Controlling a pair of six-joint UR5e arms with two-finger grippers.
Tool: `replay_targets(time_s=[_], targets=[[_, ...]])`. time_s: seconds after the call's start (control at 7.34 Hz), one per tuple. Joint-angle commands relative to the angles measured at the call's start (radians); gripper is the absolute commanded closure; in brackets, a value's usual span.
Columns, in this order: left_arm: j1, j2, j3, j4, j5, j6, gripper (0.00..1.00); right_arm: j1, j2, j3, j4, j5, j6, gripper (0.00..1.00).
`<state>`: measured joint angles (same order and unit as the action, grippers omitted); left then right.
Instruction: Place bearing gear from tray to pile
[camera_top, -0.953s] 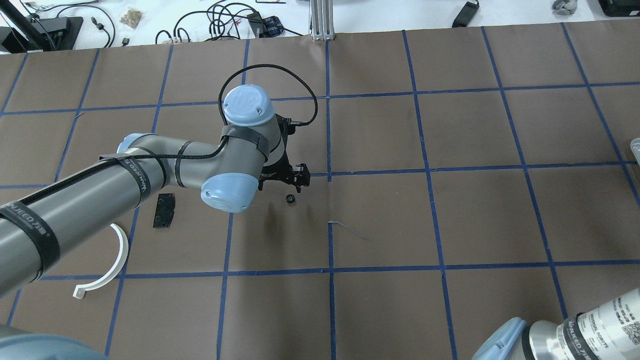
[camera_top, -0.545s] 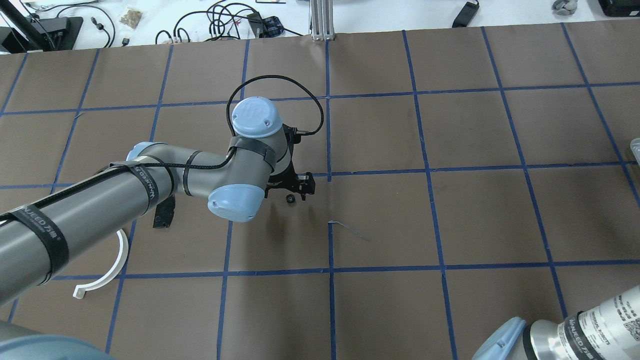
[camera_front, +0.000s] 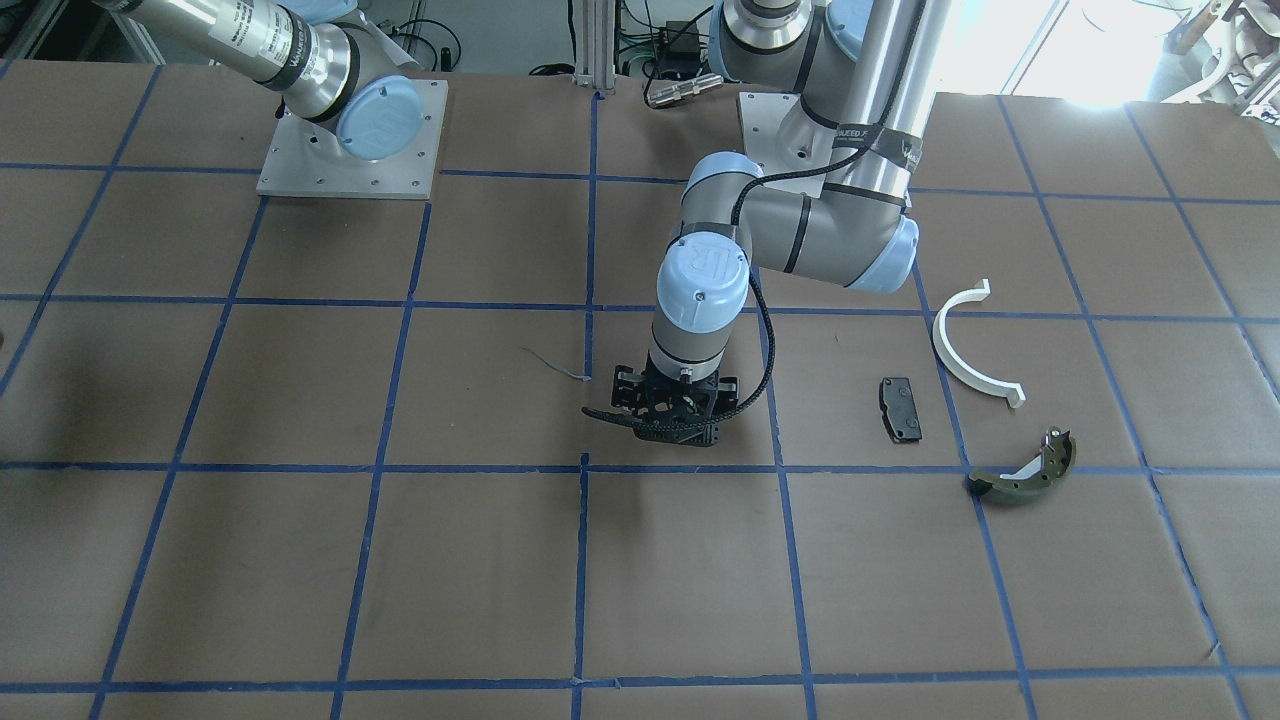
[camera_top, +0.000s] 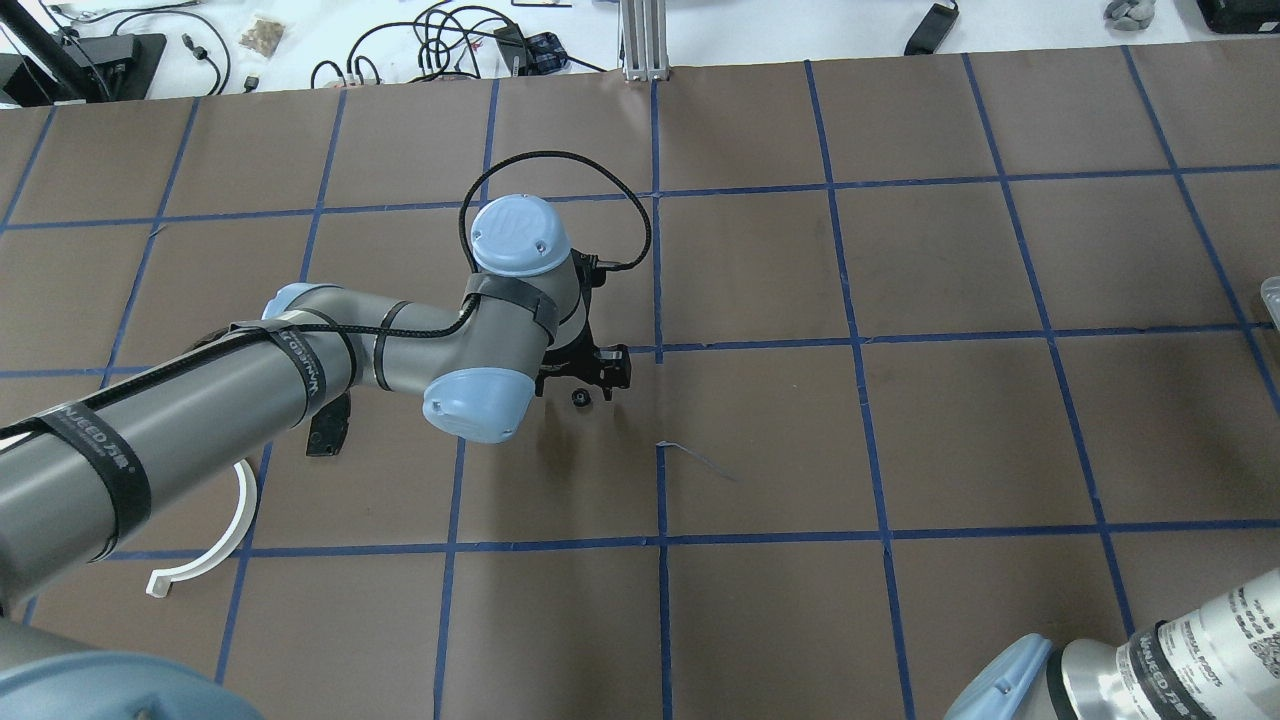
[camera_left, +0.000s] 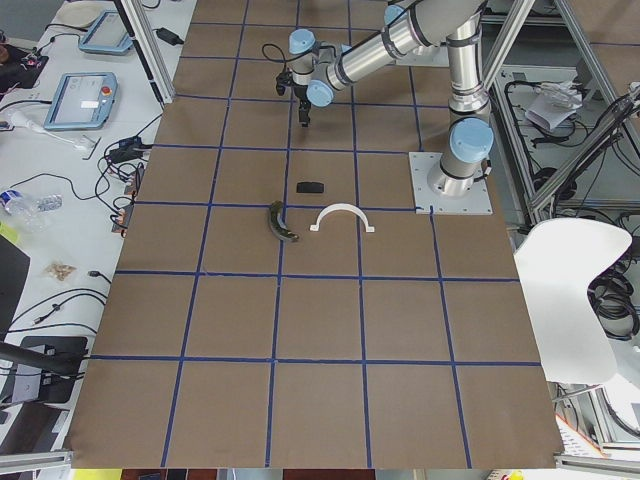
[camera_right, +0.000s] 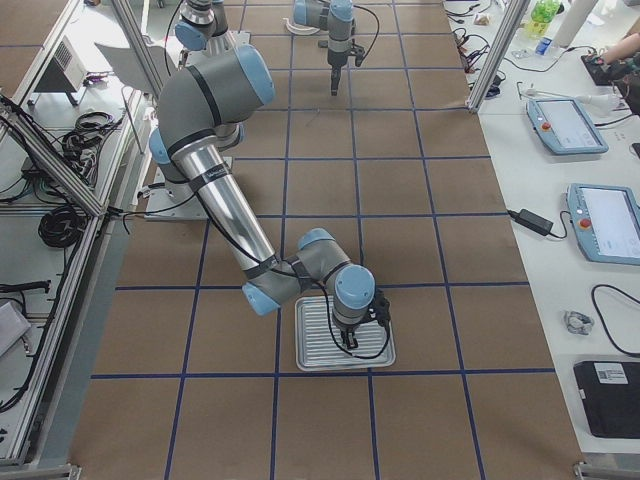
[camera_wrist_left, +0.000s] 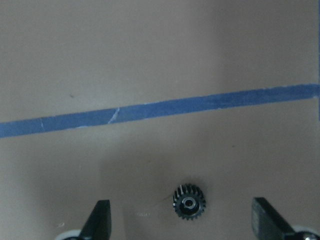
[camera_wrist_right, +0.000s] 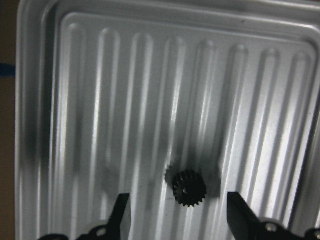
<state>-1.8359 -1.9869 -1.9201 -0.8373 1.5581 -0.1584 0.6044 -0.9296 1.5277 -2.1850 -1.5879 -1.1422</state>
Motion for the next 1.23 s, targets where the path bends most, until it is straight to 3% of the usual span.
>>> replay_targets(time_s=[0.0,0.14,0.54,0.68,0.82,1.09], targets=[[-0.008,-0.001,0.0,0.001,0.005,-0.027,0.15,0.0,0.006,-0.004,0.001,0.002,-0.001,0.3],[-0.008,-0.003,0.0,0.001,0.005,-0.027,0.27,0.0,0.009,-0.006,-0.004,0.003,-0.007,0.35],[-0.008,-0.01,0.0,0.003,0.002,-0.032,0.46,0.0,0.009,-0.004,-0.005,0.008,-0.013,0.47],[-0.008,-0.012,0.0,0.001,0.003,-0.032,0.61,0.0,0.009,-0.004,-0.007,0.008,-0.013,0.49],[-0.008,-0.012,0.0,0.003,0.003,-0.033,0.7,0.0,0.009,-0.004,-0.007,0.008,-0.014,0.56],[-0.008,-0.01,0.001,0.006,0.0,-0.033,1.0,0.0,0.008,-0.004,-0.004,0.008,-0.014,0.65]])
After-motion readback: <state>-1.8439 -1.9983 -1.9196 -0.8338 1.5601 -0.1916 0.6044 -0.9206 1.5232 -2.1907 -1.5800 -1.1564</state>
